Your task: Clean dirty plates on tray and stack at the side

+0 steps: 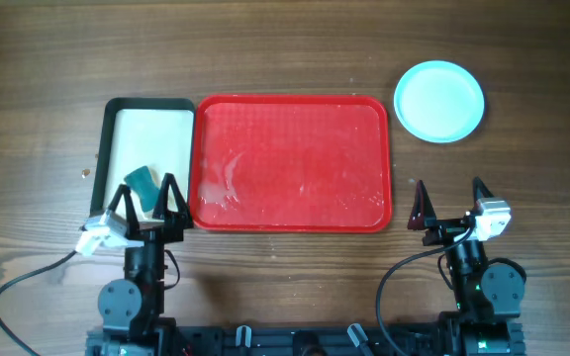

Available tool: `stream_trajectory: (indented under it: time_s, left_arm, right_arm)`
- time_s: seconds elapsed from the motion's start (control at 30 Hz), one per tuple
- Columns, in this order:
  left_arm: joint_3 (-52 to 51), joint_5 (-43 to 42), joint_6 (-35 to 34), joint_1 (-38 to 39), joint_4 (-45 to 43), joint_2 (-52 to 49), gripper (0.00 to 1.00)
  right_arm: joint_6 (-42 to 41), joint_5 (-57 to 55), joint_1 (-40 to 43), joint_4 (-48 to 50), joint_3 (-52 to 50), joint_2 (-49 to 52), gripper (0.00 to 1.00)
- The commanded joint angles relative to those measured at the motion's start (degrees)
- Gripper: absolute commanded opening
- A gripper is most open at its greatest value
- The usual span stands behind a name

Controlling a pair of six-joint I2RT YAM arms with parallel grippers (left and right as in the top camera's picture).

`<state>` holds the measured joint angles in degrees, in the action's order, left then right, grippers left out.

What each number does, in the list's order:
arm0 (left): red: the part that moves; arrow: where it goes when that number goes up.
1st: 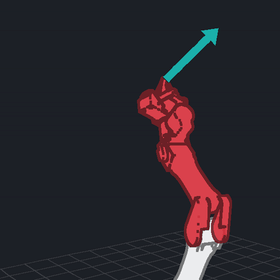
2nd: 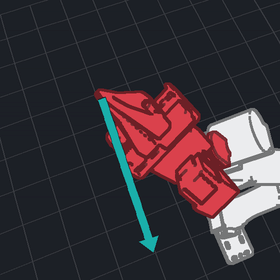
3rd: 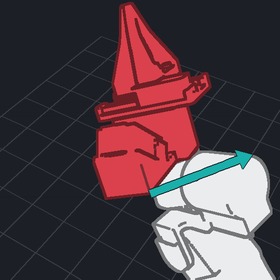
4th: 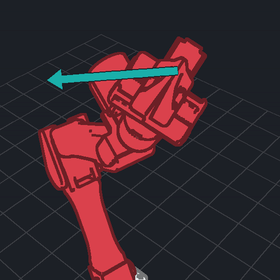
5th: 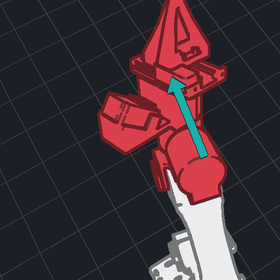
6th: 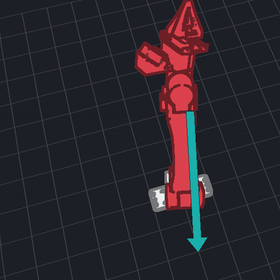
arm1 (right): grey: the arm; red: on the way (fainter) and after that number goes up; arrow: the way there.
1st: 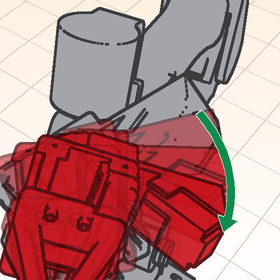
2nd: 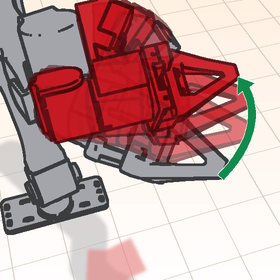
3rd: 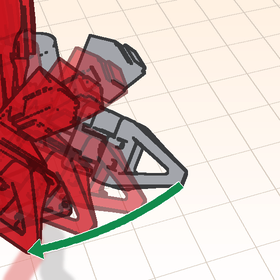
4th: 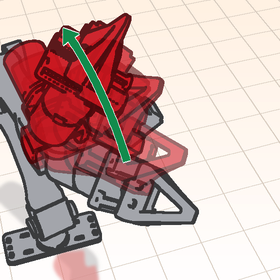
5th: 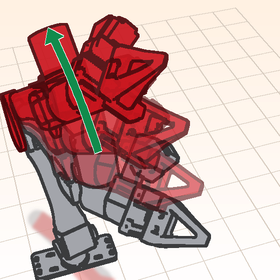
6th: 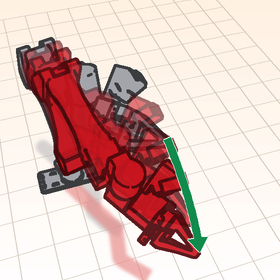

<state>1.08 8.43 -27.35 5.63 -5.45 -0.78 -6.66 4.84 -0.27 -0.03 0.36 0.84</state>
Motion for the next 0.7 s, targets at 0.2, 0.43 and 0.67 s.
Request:
stream_trajectory:
  time_s: [0.2, 0.43, 0.67]
  left_arm:
    - [-0.8, -5.0, -0.5, -2.8, 8.2, 0.6, 1.00]
    - [-0.8, -6.5, 13.8, -2.8, 9.6, 0.6, 1.00]
    - [-0.8, -7.7, 15.0, -2.8, 9.6, 0.6, 1.00]
  right_arm:
    - [-1.0, -0.6, 0.3, 0.2, -0.1, -0.6, 1.00]
    - [-1.0, -0.6, 0.3, 0.2, -0.1, -0.6, 1.00]
    - [-1.0, -0.6, 0.3, 0.2, -0.1, -0.6, 1.00]
